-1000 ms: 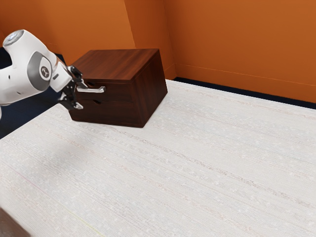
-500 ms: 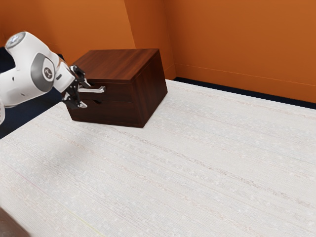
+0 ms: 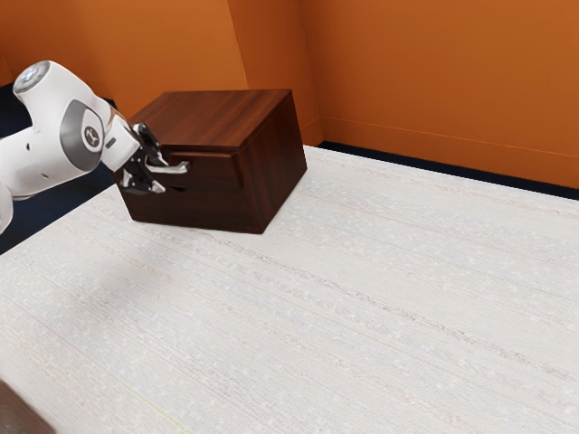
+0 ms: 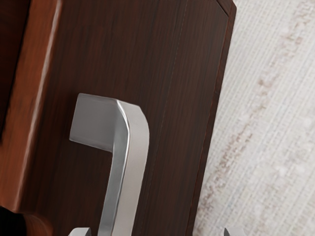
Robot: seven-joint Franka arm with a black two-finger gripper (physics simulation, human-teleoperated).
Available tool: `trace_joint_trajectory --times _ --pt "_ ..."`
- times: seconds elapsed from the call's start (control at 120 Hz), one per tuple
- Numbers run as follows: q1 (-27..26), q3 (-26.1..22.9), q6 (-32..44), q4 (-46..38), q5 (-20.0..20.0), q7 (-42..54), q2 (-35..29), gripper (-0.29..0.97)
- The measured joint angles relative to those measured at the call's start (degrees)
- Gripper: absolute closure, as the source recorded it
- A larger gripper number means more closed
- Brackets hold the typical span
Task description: Pull the drawer handle with one arm to open the drawer
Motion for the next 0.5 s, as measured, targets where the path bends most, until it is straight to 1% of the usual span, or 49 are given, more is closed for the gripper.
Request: trace_joint_trajectory --times 0.142,0.233,0.5 --pt "0.1 -0.1 0.1 -0.1 0.0 0.1 -0.1 0.46" --pt "0.2 -0.1 0.1 -0.1 0.1 0.1 -0.2 0.49" --pt "0.2 0.1 -0.1 -1.5 0.1 0.2 -1.1 0.49"
